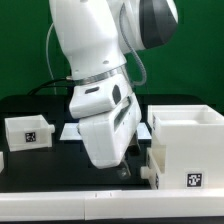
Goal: Assemble drawer
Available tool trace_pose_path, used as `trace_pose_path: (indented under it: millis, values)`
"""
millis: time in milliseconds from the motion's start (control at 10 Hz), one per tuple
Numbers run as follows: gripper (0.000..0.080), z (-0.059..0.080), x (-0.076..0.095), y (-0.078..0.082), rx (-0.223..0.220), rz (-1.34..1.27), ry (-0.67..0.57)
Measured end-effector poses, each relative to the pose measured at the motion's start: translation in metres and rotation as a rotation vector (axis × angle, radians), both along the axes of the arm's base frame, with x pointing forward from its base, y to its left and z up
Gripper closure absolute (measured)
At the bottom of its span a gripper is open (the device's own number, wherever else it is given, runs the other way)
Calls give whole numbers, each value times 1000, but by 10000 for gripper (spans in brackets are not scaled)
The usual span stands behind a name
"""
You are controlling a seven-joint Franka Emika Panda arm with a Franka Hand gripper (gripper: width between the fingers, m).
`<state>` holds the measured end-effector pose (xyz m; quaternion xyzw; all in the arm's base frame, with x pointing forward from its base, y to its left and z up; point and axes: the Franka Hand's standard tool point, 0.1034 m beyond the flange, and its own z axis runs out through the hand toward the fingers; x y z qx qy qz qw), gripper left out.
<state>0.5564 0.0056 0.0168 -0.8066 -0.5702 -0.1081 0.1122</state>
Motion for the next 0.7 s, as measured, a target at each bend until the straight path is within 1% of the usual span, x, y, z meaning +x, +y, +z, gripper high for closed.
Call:
trace_pose_path:
  millis: [100,200,700]
  values:
    - [150,5,2,-7,-5,-13,-6]
    - [150,13,5,-13,-14,-32,-15]
    - [150,11,3,-12,-13,-33,-11]
